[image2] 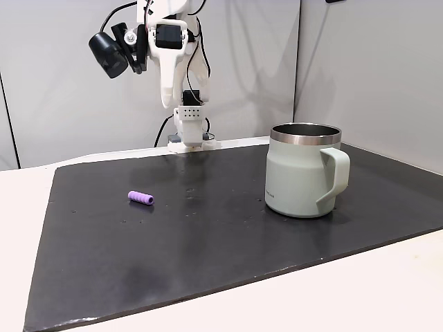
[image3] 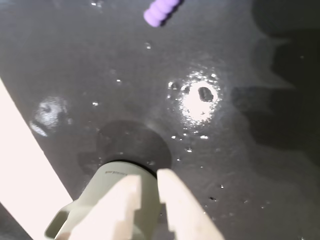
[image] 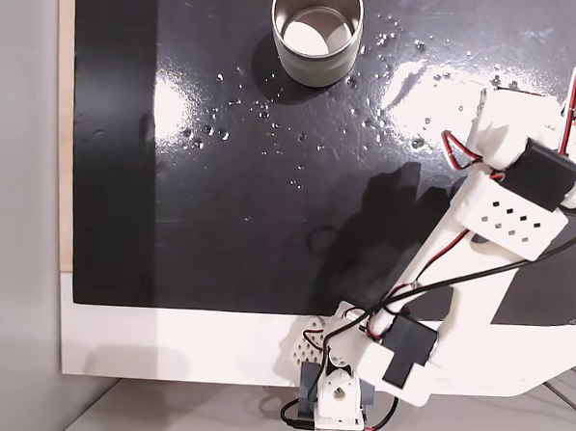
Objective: Grasp a pengrip and put it in the cup.
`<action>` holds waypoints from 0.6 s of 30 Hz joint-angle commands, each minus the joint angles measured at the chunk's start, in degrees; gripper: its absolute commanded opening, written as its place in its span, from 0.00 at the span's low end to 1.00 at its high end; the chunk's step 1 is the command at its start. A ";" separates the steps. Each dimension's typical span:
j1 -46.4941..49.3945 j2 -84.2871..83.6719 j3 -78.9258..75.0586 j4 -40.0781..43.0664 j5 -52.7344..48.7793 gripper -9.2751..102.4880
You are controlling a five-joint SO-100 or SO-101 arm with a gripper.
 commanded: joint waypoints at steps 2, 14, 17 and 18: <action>1.58 -7.12 -13.62 4.92 -1.05 0.08; 5.54 -22.32 -26.81 11.07 -4.83 0.24; 6.50 -25.14 -28.13 11.07 -5.01 0.28; 6.77 -26.10 -28.56 11.07 -5.01 0.29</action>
